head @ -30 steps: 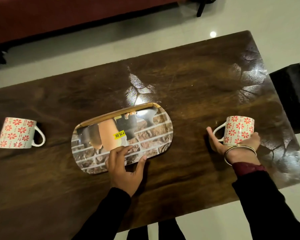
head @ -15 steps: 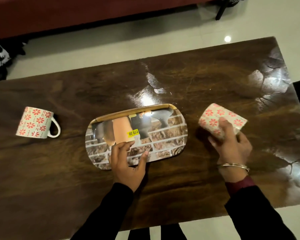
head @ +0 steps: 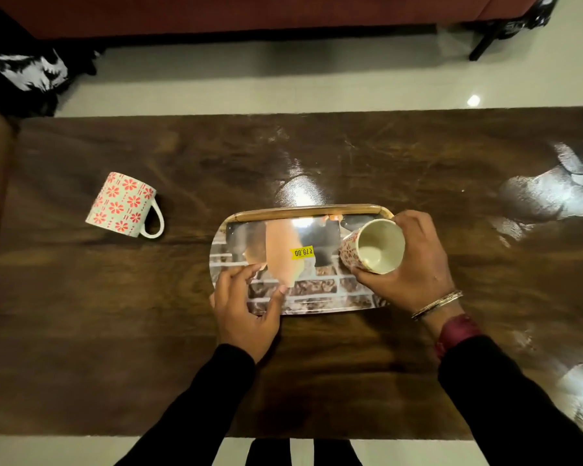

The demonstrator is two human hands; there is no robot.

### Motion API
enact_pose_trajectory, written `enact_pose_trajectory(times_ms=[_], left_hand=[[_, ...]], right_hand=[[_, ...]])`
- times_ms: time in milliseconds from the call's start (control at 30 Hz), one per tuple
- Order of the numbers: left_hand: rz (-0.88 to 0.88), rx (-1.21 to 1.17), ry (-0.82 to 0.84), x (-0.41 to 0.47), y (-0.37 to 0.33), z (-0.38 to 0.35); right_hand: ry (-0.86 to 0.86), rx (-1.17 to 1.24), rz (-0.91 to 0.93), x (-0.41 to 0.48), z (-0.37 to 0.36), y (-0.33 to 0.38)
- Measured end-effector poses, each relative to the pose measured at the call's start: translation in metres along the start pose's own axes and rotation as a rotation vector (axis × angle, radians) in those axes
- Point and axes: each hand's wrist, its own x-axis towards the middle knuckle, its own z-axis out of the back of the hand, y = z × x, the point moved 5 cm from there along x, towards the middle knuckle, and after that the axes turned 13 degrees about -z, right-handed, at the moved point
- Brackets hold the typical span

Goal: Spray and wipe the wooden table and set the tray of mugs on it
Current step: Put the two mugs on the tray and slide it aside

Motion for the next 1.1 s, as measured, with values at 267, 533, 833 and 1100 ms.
enact_pose_trajectory(times_ms=[267,533,833,1100], left_hand=[[0.04,0.016,0.003,0.002,0.017,0.012],[0.11,-0.019,-0.057,0.008,0.044,0.034],[0.261,0.025,-0.164,0.018,0.115,0.097],[0.458,0.018,-0.245,-0.028,0.152,0.127]], right_hand=[[0.025,-0.087,-0.031,-0.01,-0.009,0.006],[-0.345,-0.042,0.196,-0.048,-0.012,0.092],[0.14,0.029,0.469,-0.018,-0.149,0.202],[0.246,-0.559,1.04,0.0,-0.256,0.356]])
